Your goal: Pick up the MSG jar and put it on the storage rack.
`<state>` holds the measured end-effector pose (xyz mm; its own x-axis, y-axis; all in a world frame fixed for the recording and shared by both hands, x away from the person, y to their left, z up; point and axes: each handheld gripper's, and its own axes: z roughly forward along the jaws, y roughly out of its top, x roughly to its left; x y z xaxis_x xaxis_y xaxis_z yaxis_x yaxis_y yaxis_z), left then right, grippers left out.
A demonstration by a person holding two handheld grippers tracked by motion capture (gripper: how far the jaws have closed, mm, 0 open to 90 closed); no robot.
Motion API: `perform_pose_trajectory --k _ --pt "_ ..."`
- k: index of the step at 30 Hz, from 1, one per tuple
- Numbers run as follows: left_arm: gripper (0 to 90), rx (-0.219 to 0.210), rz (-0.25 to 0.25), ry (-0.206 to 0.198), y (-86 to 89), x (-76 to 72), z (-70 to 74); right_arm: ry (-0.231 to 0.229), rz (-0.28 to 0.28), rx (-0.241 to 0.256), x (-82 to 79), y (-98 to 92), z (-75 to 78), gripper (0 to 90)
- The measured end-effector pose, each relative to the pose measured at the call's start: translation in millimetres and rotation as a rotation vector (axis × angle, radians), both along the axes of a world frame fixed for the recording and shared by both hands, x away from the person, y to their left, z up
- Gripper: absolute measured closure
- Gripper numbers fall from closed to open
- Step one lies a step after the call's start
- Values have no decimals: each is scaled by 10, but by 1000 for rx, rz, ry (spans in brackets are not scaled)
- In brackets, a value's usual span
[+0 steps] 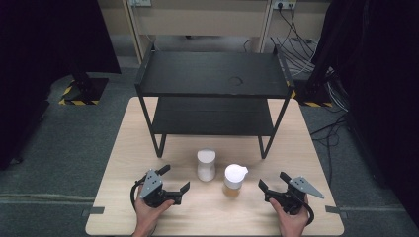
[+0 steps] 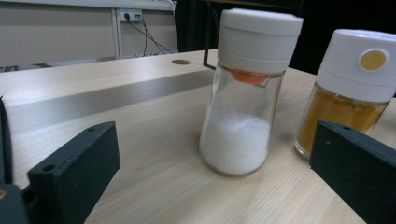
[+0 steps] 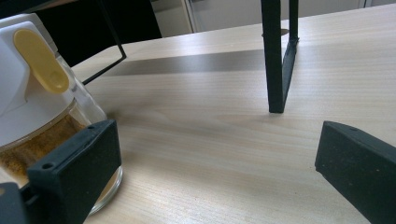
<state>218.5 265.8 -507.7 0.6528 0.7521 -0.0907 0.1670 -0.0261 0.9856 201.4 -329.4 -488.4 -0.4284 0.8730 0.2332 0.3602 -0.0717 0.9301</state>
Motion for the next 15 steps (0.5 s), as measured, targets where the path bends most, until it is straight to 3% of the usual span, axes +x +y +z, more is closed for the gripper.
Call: perform_pose_trajectory --k 6,15 --pt "10 -37 1 -15 4 -17 13 2 2 0 4 -2 3 5" --pt "9 -12 -44 -22 1 107 128 0 -2 1 -6 1 -1 5"
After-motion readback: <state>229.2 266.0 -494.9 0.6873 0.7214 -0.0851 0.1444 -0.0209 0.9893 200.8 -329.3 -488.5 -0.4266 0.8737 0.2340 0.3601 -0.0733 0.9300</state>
